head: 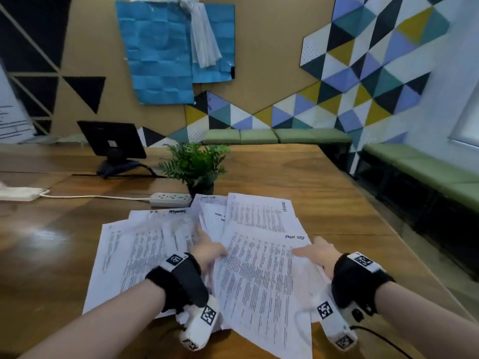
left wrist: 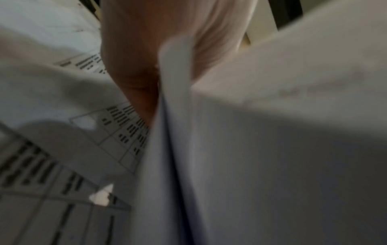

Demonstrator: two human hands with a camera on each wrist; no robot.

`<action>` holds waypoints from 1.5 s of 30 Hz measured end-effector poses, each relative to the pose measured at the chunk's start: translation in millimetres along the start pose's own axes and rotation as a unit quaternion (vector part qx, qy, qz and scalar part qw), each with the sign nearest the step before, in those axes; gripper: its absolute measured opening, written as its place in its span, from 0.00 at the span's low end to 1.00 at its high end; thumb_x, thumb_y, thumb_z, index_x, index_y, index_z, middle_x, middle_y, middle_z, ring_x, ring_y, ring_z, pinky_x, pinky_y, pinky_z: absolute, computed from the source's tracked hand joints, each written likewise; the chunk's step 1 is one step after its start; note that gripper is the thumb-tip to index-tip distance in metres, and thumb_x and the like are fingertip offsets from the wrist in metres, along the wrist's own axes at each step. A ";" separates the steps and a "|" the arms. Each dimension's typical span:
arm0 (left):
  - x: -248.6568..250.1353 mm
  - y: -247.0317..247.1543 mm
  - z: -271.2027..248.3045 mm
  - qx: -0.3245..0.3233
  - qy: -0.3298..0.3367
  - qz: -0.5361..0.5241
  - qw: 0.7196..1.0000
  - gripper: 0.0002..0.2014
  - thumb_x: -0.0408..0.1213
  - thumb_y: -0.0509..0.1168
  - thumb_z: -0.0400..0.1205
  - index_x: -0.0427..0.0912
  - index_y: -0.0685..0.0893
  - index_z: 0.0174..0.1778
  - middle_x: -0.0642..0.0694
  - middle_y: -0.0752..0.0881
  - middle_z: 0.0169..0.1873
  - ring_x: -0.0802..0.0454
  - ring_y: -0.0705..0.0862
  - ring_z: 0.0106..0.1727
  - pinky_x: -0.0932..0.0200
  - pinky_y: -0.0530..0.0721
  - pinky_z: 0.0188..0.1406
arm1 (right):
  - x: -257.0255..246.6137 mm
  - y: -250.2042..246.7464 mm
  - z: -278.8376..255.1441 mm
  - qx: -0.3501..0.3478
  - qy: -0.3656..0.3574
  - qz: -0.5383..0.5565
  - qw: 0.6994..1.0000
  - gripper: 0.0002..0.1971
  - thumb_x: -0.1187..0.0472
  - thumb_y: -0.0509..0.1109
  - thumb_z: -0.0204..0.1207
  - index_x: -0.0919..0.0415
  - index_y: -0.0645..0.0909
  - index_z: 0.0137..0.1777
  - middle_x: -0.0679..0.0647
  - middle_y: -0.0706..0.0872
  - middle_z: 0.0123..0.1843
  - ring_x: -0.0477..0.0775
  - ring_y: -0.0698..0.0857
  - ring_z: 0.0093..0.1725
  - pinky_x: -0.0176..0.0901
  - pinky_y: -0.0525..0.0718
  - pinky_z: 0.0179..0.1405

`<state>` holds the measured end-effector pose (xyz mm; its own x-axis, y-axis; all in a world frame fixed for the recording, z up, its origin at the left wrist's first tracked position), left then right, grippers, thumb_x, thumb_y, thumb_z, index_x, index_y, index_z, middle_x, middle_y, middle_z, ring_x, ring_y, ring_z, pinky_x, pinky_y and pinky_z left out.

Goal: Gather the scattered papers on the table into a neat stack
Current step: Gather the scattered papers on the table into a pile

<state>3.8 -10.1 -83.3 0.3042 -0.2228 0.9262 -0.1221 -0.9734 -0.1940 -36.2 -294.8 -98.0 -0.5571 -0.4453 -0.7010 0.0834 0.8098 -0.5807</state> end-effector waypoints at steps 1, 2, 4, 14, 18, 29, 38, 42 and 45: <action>5.5 1.7 -1.1 -0.001 0.021 -0.017 1.000 0.51 0.16 0.67 0.69 0.48 0.47 0.82 0.35 0.73 0.75 0.34 0.78 0.70 0.35 0.79 0.66 | 4.8 -1.9 4.2 -0.007 0.003 0.046 0.999 0.53 0.53 0.82 0.63 0.68 0.55 0.82 0.66 0.64 0.80 0.68 0.70 0.77 0.59 0.75 0.72; 10.7 4.8 -3.2 -0.012 0.038 -0.038 0.998 0.48 0.15 0.66 0.70 0.46 0.51 0.81 0.36 0.74 0.74 0.35 0.78 0.69 0.36 0.80 0.66 | 9.8 -3.3 6.2 -0.027 0.006 0.093 0.995 0.57 0.55 0.85 0.57 0.70 0.57 0.81 0.68 0.70 0.77 0.69 0.75 0.73 0.61 0.78 0.69; 21.3 12.1 -8.1 -0.048 0.083 -0.057 0.994 0.42 0.15 0.65 0.73 0.42 0.56 0.80 0.37 0.76 0.72 0.39 0.79 0.67 0.45 0.82 0.62 | 22.9 -7.5 7.5 -0.081 0.016 0.204 0.975 0.57 0.55 0.91 0.43 0.72 0.70 0.75 0.70 0.83 0.67 0.70 0.84 0.64 0.66 0.80 0.66; 36.4 23.7 -21.2 -0.131 0.092 0.100 0.982 0.10 0.43 0.58 0.85 0.44 0.75 0.60 0.47 0.81 0.45 0.51 0.80 0.42 0.59 0.79 0.41 | 17.2 -29.7 -21.8 -0.151 -0.041 0.279 0.948 0.25 0.76 0.68 0.69 0.67 0.77 0.68 0.68 0.89 0.60 0.66 0.92 0.49 0.52 0.91 0.37; 31.4 -39.8 -3.5 0.003 0.038 0.487 0.873 0.24 0.54 0.53 0.84 0.39 0.76 0.65 0.31 0.80 0.62 0.39 0.80 0.61 0.51 0.76 0.59 | 45.6 -45.6 -6.6 -0.098 -0.004 0.276 0.956 0.24 0.77 0.65 0.76 0.65 0.73 0.72 0.69 0.85 0.65 0.68 0.87 0.58 0.58 0.86 0.49; 16.6 -52.1 -4.3 0.105 -0.106 0.307 0.940 0.54 0.54 0.72 0.73 0.25 0.50 0.81 0.30 0.58 0.82 0.38 0.60 0.83 0.53 0.60 0.81 | 52.2 -34.7 -6.0 -0.068 0.020 0.238 0.969 0.20 0.79 0.63 0.77 0.72 0.75 0.68 0.73 0.82 0.66 0.76 0.81 0.65 0.69 0.74 0.69; 20.3 -29.9 4.7 0.049 0.049 0.258 0.964 0.14 0.29 0.69 0.74 0.40 0.83 0.55 0.43 0.86 0.52 0.44 0.83 0.52 0.54 0.82 0.56 | 47.8 -30.9 -8.9 -0.057 0.014 0.251 0.966 0.22 0.80 0.63 0.76 0.73 0.75 0.70 0.73 0.83 0.65 0.75 0.82 0.63 0.68 0.78 0.65; 69.2 -36.5 -42.7 0.112 0.236 0.304 0.916 0.23 0.29 0.60 0.82 0.47 0.75 0.73 0.43 0.88 0.57 0.41 0.85 0.58 0.57 0.80 0.49 | 43.3 -28.3 -14.4 -0.068 0.010 0.247 0.966 0.20 0.81 0.64 0.76 0.74 0.75 0.68 0.67 0.87 0.51 0.69 0.86 0.52 0.55 0.84 0.46; 105.7 -63.7 -74.5 0.189 0.354 0.320 0.858 0.21 0.30 0.60 0.83 0.42 0.75 0.73 0.39 0.89 0.54 0.38 0.86 0.54 0.58 0.74 0.40 | 43.1 -28.4 -16.5 -0.065 0.010 0.243 0.968 0.19 0.82 0.65 0.74 0.76 0.76 0.65 0.64 0.87 0.46 0.64 0.86 0.43 0.51 0.82 0.40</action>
<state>-26.6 32.4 51.1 -0.3772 -0.7600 0.5293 0.3065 -0.6418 -0.7030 -76.2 -330.7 -104.8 -0.4934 0.0068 -0.8698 0.2362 0.9634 -0.1265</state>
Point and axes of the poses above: each hand's wrist, its own z-axis towards the middle knuckle, its own y-axis out of the palm, x = y × z, the point moved 7 cm from there along z, towards the middle knuckle
